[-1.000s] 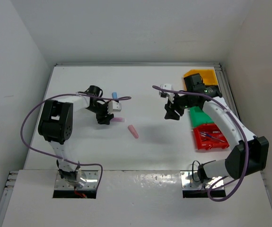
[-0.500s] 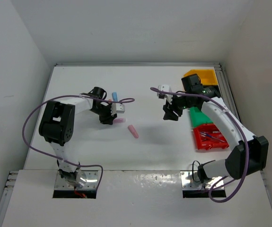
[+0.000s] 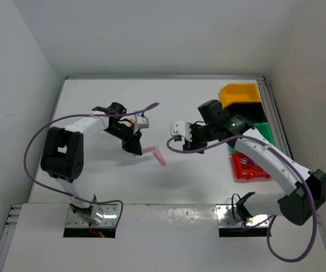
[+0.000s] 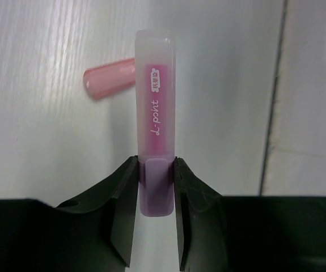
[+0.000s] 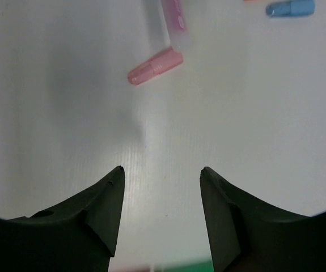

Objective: Sort the stationery into containers
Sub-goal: Pick up the pen from the center of the board.

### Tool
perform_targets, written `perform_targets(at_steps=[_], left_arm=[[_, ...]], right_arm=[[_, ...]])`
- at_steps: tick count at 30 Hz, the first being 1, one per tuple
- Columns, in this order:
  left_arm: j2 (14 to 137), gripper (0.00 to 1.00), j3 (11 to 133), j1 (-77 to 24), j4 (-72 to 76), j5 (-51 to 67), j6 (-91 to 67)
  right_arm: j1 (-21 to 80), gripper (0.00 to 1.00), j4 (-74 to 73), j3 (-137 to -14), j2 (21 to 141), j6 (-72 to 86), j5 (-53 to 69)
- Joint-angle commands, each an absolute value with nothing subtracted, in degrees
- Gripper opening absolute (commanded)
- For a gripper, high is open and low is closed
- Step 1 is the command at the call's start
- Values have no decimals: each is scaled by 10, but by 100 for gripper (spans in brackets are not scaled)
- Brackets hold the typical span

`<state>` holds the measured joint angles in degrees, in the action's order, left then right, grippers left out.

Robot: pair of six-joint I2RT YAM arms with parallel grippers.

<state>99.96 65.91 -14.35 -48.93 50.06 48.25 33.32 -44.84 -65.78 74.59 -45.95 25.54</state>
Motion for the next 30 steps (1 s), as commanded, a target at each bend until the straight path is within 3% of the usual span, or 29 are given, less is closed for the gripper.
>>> perform_targets(at_steps=[1,7,22,25,30], left_arm=[[914,12,676,-153,-511,630,383],[860,8,652,-161,-450,675,221],[866,6,671,-210,-443,692,136],[873,6,679,-212,-443,703,128],[881,13,693,-211,-444,717,124]], right_arm=[[396,55,-388,-658,728,-470,193],[496,55,-349,-660,734,-500,110],[594,54,-273,-653,794,-586,4],[596,45,-271,-652,802,-596,8],[592,18,-265,-643,806,-597,15]])
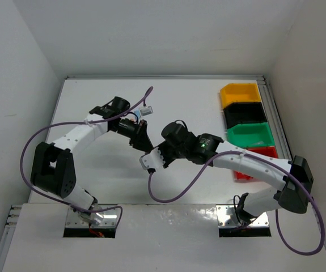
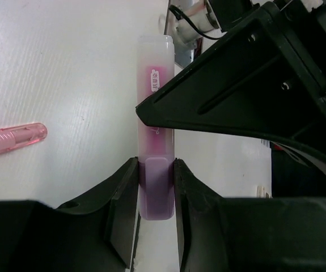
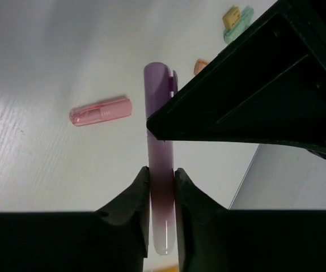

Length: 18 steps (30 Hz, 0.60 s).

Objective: Sort the stationery into containers
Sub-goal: Pick up the pen from the center of the board, then place the pen in the storage box.

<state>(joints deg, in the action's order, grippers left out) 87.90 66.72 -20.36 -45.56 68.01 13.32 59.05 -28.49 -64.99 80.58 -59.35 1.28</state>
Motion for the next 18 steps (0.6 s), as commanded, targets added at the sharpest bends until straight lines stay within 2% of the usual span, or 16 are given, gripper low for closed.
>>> perform_targets(at_steps=[1,3,5,6,7,8,9,11,12,18], left_arm=[[881,13,694,-210,-441,718,125],[880,14,700,-209,-439,723,125],[878,23,707,-207,-438,734,126],[875,33,709,-203,-436,737,127],[874,54,711,-201,-435,740,128],[870,61,715,-197,-434,734,129],[865,76,716,-188,-432,727,128],[858,82,720,-177,-424,704,124],[855,95,722,-164,-421,693,124],[817,97,714,-142,-365,619,104]], right_arm=[[590,15,-261,-640,806,-595,16],[574,5,-254,-630,801,-588,18],[553,1,-251,-623,795,-584,26],[543,0,-250,-621,786,-582,28],[521,0,-249,-617,780,-579,30],[507,0,-254,-611,773,-578,37],[491,0,-257,-609,760,-578,41],[440,0,-273,-599,745,-584,54],[418,0,-281,-595,736,-594,61],[162,0,-319,-532,683,-716,135]])
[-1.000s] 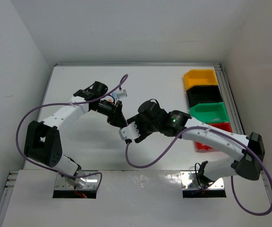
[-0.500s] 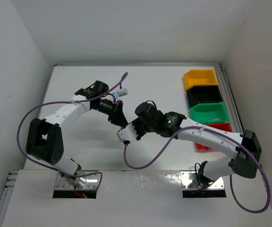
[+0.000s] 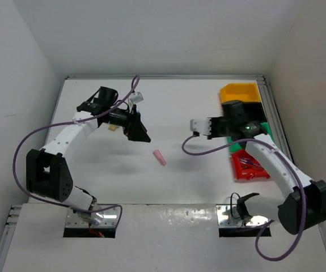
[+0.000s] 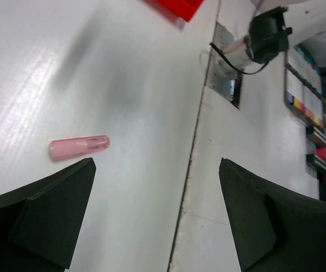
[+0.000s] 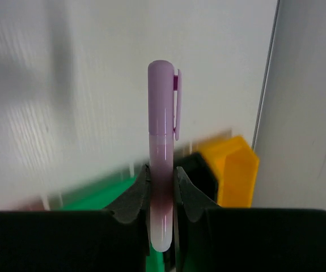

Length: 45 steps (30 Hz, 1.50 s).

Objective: Sort the stationery into containers
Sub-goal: Place the pen in the storage box, then pick up the pen from the center of the board.

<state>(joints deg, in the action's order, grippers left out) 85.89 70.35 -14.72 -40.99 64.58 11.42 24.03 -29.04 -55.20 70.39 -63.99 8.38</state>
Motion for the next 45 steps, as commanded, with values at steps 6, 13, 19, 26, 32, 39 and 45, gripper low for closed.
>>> perform_targets(at_steps=[6,13,19,26,32,39,45], left_arm=[[821,98,715,-146,-366,612,110],[806,100,710,-142,-342,540,77],[780,100,709,-142,-331,470,69],[776,100,743,-132,-369,356,52],[769,100,803,-120,-438,335,140],[791,94,807,-100,-484,234,199],[834,91,807,-62,-481,245,208]], right_arm=[[-66,0,-359,-563,753,-831,242],[-184,0,-372,-614,841,-911,285],[-203,1,-373,-618,883,-941,285],[-215,42,-408,-611,897,-976,261],[-224,54,-409,-619,837,-904,311],[-186,54,-485,-635,706,-697,437],[-78,57,-390,-526,555,-471,425]])
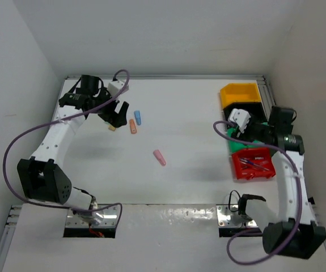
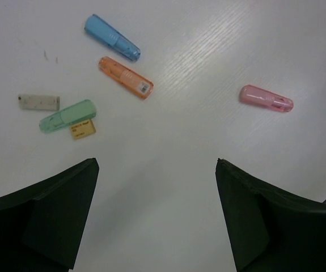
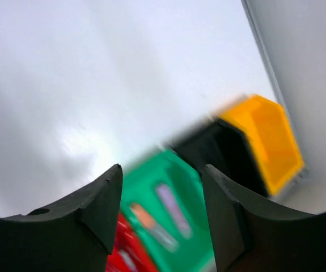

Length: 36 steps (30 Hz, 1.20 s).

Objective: Sort the stationery into containers
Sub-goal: Pick up the pen from the center of the board.

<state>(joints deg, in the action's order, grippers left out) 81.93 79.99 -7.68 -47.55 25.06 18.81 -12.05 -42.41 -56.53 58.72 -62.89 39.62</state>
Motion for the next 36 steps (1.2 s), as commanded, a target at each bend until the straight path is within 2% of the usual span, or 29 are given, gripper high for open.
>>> perform_targets(at_steps=[1,6,12,19,22,27,31,36], left_arm=[[844,91,807,-60,-483,250,226],[878,89,810,-45,-499,283,306],[913,85,802,-33,-464,333,371],[928,90,824,-5,-360,354,211],[917,92,839,-6,-346,325,164],[904,100,857,-4,-332,280,134],[898,100,847,0,-326,214,100],[868,100,789,24,-290,198,80]], right_arm=[[-64,58,-380,-511,534,-442,416],[31,58,-375,-539,540,-298,348],[120,56,-377,-615,622,-191,275],[299,58,-330,-650,732,-34,118],[330,59,-294,-651,774,13,77],[366,64,-236,-662,876,69,94],[413,68,-237,-735,988,74,67],[442,66,-241,-792,1069,104,64]])
